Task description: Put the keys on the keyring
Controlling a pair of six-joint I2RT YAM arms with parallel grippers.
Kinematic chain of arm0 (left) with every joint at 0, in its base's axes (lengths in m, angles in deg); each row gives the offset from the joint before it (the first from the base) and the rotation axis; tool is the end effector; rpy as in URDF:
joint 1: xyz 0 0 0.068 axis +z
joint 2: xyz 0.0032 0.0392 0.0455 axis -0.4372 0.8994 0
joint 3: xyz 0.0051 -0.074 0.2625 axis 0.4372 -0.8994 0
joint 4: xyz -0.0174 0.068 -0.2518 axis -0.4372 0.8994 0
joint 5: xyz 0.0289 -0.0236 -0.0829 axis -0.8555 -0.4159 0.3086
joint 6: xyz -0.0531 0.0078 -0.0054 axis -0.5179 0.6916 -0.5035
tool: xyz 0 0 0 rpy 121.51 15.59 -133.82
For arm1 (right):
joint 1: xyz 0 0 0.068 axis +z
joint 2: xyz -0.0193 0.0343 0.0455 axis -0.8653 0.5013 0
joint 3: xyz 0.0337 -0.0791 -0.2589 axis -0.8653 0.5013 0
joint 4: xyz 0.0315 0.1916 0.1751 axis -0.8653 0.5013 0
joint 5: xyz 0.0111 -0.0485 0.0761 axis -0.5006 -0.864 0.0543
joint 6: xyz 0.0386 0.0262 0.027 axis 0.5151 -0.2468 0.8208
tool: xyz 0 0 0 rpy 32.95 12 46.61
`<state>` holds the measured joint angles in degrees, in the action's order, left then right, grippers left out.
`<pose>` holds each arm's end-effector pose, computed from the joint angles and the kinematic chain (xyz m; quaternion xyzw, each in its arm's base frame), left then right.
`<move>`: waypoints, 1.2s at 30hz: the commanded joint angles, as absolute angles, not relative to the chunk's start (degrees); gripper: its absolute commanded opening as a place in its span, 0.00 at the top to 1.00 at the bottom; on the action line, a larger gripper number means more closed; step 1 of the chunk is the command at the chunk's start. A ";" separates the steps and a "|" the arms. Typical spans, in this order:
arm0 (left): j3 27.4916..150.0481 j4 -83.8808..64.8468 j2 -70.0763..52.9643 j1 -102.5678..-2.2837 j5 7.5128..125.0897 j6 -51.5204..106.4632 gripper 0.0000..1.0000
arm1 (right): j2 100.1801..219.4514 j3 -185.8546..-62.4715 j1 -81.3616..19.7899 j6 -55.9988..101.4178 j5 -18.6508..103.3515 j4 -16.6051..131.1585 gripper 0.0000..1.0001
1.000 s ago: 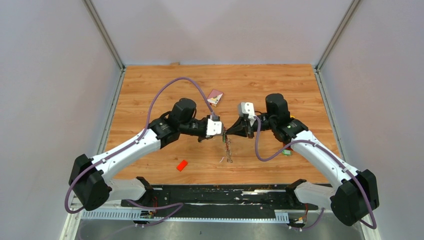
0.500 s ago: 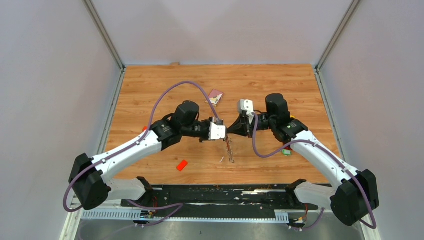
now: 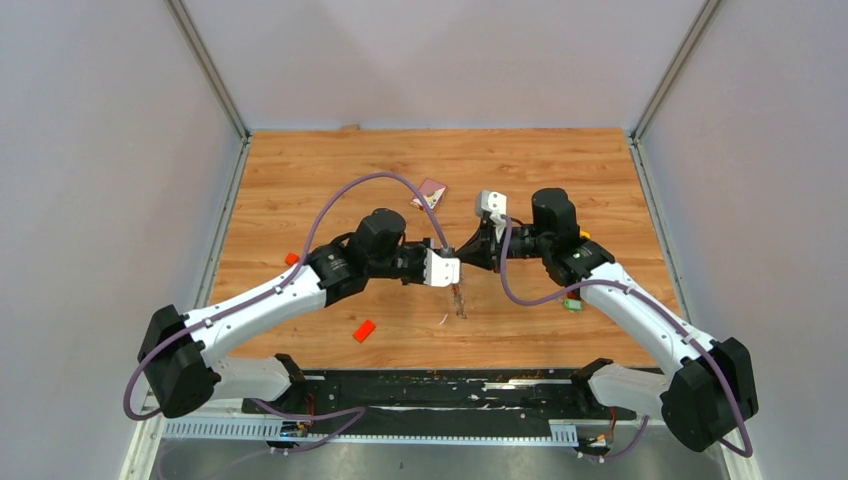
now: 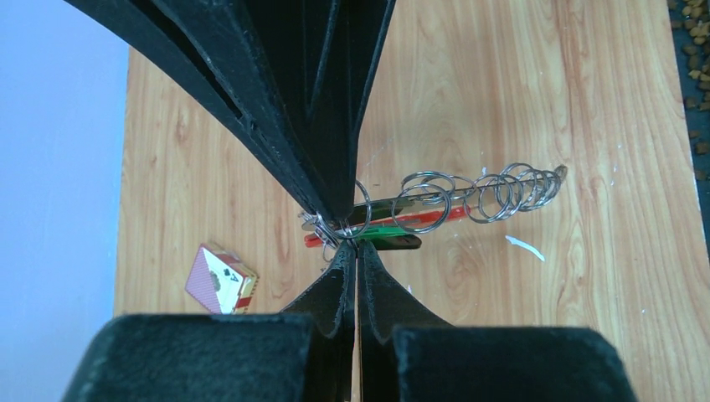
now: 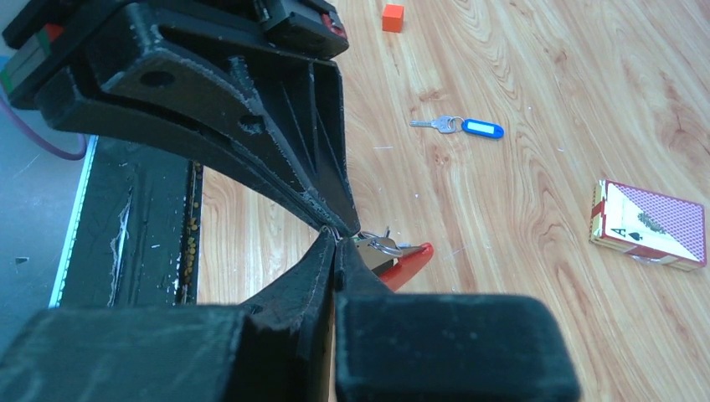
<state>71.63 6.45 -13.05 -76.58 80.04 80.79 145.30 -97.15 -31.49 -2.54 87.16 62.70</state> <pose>0.1663 -0.2239 0.3005 0.6790 0.5185 -0.2028 0.4784 0.2100 0.1457 0.2984 -0.5200 0.5945 0.4117 0.4547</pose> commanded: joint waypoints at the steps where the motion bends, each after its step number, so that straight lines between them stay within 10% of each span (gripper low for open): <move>1: 71.16 5.74 -13.19 -79.43 79.84 81.91 1.00 | 145.45 -97.79 -31.64 0.91 82.47 53.30 1.00; 26: 71.28 6.03 -14.62 -84.08 65.33 83.51 0.71 | 145.09 -96.61 -32.44 -0.64 81.48 52.85 1.00; 36: 71.00 7.39 -20.60 -74.68 79.35 77.81 0.54 | 143.76 -96.89 -33.72 -10.22 94.13 58.25 1.00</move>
